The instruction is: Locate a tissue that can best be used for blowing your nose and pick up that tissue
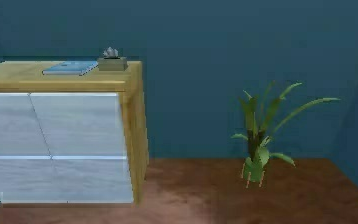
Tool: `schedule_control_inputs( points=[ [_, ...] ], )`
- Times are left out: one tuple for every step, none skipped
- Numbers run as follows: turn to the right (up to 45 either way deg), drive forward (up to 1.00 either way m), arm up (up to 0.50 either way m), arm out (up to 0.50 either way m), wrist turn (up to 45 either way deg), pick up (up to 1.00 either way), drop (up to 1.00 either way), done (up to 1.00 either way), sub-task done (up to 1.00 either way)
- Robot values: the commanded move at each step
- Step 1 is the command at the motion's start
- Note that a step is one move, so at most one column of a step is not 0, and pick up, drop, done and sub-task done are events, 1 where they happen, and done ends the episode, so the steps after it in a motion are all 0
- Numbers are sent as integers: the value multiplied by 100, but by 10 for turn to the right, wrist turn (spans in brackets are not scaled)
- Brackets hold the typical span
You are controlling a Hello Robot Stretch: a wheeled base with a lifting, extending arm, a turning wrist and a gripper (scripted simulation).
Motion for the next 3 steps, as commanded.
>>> schedule_control_inputs(
  points=[
    [0, 75, 0, 0, 0, 0, 0, 0, 0],
    [-450, 0, 0, 0, 0, 0, 0, 0, 0],
    [-450, 0, 0, 0, 0, 0, 0, 0, 0]
  ],
)
